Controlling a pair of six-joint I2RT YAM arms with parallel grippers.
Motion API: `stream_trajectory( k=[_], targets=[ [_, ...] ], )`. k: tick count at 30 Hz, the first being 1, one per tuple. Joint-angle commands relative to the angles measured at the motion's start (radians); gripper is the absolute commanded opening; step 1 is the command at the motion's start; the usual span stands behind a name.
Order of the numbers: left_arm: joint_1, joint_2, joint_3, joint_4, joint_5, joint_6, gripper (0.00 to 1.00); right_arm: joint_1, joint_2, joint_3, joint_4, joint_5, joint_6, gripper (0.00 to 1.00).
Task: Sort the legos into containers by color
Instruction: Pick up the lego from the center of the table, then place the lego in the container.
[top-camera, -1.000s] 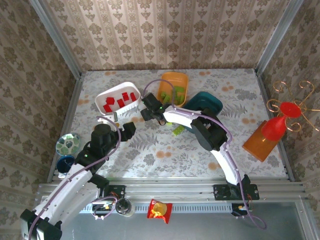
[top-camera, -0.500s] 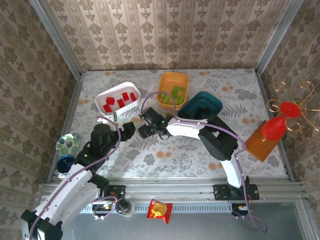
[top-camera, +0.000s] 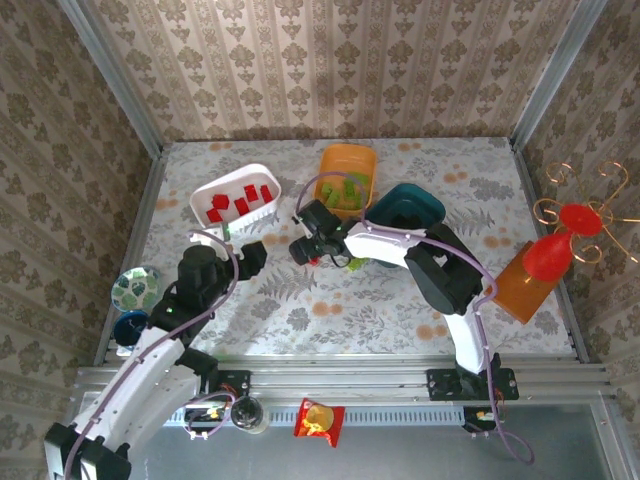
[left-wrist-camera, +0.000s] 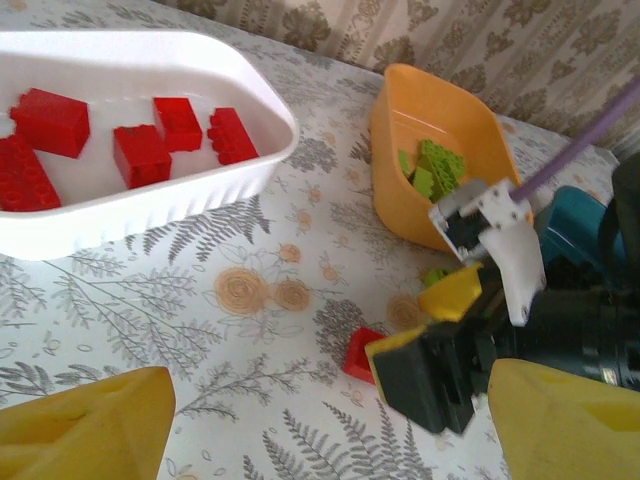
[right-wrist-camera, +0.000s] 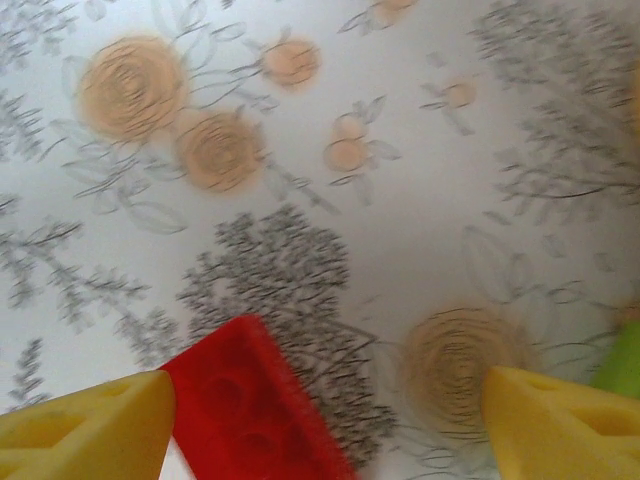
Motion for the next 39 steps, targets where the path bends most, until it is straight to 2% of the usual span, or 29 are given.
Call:
stream_trajectory(
  k=[1, 4, 11, 15, 19, 27, 35, 39],
  targets=[
    [0.019, 0.006, 0.027, 0.003, 0.030, 0.005, 0.83, 0.028, 0.015, -0.028, -0.005, -0.091, -0.038, 0.81],
    [0.025, 0.011, 0.027, 0.004, 0.036, 0.001, 0.83, 0.043, 0.029, -0.017, -0.022, -0.090, -0.046, 0.77],
    [0.031, 0.008, 0.026, 0.000, 0.037, 0.002, 0.83, 0.047, 0.056, 0.004, -0.052, -0.001, -0.063, 0.58],
    [0.055, 0.033, 0.034, 0.007, 0.056, -0.007, 0.84, 0.045, 0.062, 0.017, -0.026, -0.033, -0.061, 0.39],
    [0.079, 0.072, 0.072, 0.002, 0.096, -0.010, 0.82, 0.037, 0.030, 0.023, 0.050, -0.097, -0.045, 0.30],
    [0.085, 0.068, 0.118, -0.053, 0.078, 0.023, 0.82, -0.004, 0.009, 0.154, 0.190, -0.196, 0.016, 0.27],
    [0.088, 0.042, 0.136, -0.107, 0.073, 0.032, 0.82, -0.042, 0.217, 0.489, 0.203, -0.236, 0.073, 0.28],
    [0.088, 0.025, 0.147, -0.140, 0.064, 0.037, 0.82, -0.051, 0.357, 0.727, 0.154, -0.249, 0.117, 0.29]
  ],
)
